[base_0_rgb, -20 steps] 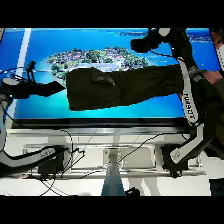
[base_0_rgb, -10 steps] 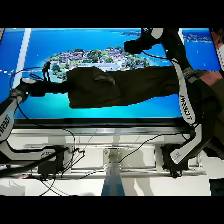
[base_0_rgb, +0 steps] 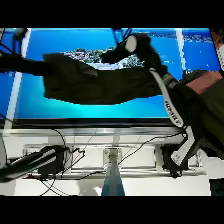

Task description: Fold the clothes and pants, and hang the long-sleeved shirts on hangers.

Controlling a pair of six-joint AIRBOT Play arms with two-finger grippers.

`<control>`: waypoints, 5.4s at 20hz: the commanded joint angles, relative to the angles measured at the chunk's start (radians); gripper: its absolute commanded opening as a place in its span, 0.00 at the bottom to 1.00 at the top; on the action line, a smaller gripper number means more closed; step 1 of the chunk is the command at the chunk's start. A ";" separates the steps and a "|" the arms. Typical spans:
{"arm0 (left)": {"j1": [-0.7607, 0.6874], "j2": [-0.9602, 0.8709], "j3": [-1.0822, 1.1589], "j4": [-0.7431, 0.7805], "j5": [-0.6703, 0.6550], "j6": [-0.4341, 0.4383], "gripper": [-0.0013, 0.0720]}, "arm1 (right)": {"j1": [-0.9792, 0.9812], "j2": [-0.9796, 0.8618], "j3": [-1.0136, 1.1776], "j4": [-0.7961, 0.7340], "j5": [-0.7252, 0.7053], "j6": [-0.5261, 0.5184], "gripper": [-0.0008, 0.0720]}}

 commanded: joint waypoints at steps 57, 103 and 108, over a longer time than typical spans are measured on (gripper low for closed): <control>-0.739 -0.357 0.062 -0.414 0.725 0.004 0.97 | -0.590 0.247 -0.739 0.235 -0.021 -0.160 0.98; -0.151 -0.041 0.062 -0.025 0.325 0.004 0.39 | -1.820 1.087 -0.468 -0.354 0.568 0.278 0.06; -0.151 -0.041 0.062 -0.025 0.325 0.004 0.39 | -1.918 1.081 -0.472 -0.338 0.549 0.331 0.80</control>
